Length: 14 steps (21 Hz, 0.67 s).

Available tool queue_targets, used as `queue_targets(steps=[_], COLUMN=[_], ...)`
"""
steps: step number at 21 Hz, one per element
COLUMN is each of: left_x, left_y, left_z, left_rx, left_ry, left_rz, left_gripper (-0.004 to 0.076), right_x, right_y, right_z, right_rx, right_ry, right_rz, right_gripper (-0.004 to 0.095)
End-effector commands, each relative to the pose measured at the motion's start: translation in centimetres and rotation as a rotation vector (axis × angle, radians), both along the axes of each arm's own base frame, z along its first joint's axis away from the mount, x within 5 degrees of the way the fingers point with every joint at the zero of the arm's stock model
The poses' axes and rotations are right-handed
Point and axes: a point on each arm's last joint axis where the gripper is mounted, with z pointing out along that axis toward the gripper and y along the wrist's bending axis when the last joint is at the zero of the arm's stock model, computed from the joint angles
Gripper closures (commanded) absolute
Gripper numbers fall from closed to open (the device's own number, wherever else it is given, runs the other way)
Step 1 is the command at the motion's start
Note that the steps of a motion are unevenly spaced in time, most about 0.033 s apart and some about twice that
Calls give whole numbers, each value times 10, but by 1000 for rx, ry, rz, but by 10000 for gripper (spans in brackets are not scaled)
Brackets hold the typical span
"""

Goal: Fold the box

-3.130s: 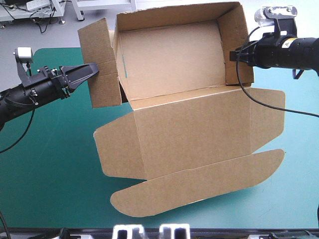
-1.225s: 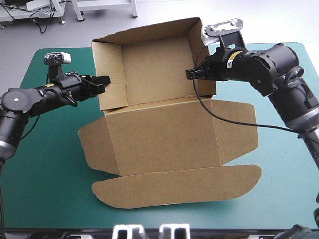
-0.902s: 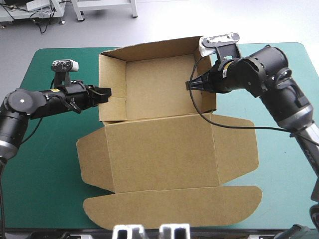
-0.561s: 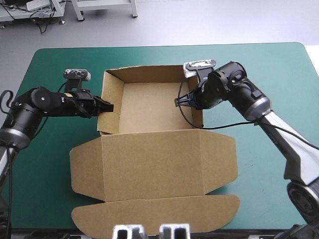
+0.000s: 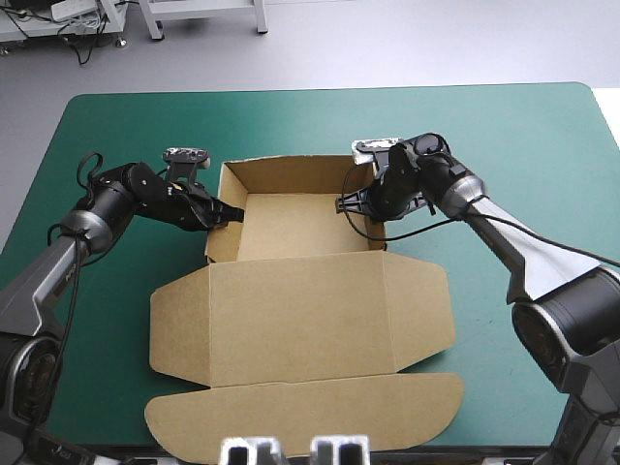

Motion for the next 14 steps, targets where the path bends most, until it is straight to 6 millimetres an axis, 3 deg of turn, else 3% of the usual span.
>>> queue_targets(steps=[1,4,6,7,8,12,14], left_x=[-6,-5,-4,-3,-3,-3,-2], left_y=[-18,-18,-18,-19,-19,-16,-16], left_z=[1,2,8,12,13,13,13], left_rx=[-58,-44,-24,-26,-24,21,20], left_ry=[53,88,103,111,116,116,110], left_rz=[-79,-115,-144,-157,-162,-156,-151], left_gripper=[732,726,677,611,579,288,253], right_x=[3,3,2,1,1,3,5], right_y=[10,9,8,6,6,7,7], right_z=[29,29,28,28,29,46,58], right_rx=[102,88,65,47,42,61,66], right_ry=[-156,-163,-158,-151,-150,-187,-220], right_rz=[83,105,110,114,116,116,118], right_gripper=[907,802,628,538,507,484,484])
